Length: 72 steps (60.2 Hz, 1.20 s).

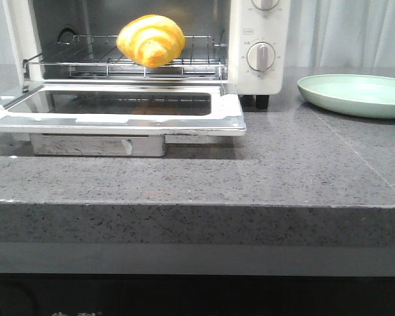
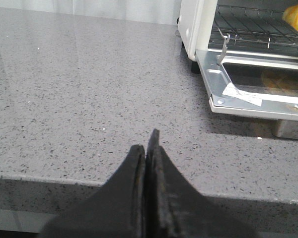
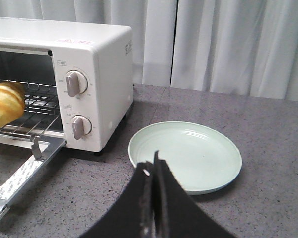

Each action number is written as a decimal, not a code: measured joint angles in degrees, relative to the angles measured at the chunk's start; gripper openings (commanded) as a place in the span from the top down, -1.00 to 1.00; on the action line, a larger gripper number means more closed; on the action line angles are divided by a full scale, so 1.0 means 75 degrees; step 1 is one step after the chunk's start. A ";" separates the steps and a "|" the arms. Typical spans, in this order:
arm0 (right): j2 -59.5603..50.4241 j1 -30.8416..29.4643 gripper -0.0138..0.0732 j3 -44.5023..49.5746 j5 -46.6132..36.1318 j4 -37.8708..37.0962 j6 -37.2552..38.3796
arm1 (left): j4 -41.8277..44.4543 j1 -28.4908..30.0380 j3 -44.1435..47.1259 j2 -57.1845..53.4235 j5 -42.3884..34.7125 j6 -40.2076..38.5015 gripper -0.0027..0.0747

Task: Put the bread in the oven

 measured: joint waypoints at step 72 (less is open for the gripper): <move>-0.3045 -0.0473 0.84 0.3737 -0.0491 -0.0928 0.0868 | 0.0000 0.0000 0.0000 0.0000 0.0016 0.0000 0.98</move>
